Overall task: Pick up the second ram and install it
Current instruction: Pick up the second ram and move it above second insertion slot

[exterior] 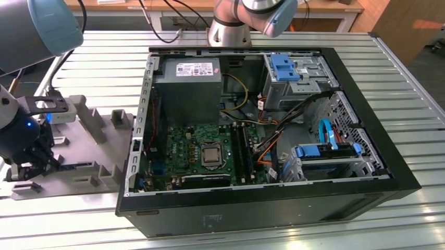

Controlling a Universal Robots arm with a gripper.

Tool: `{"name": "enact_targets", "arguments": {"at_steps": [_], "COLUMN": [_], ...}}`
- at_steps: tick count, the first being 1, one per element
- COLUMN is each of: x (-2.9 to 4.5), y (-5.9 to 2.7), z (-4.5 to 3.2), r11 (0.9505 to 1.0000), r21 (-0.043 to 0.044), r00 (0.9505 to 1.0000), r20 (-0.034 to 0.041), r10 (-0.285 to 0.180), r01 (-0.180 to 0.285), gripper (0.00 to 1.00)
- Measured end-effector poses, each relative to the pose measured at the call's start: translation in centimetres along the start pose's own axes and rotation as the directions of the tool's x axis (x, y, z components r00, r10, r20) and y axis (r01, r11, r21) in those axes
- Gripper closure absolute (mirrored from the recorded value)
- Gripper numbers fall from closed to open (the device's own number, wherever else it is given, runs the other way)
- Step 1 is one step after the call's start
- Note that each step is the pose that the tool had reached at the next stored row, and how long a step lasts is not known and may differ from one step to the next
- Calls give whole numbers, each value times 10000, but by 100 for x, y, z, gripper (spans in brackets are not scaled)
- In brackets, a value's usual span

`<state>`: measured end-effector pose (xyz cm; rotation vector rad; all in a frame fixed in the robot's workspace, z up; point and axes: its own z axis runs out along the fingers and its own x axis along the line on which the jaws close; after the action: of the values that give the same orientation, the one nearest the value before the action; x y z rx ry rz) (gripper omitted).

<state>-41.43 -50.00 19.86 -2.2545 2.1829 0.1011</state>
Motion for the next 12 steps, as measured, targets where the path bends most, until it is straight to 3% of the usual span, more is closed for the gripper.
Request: {"name": "enact_targets", "arguments": {"at_steps": [12], "x": [0], "y": [0], "z": [0], "r11": [10000], "r21": [1], "r00": [10000], "r20": [1], "r10": [20], "r01": [-20], "gripper": [88]}}
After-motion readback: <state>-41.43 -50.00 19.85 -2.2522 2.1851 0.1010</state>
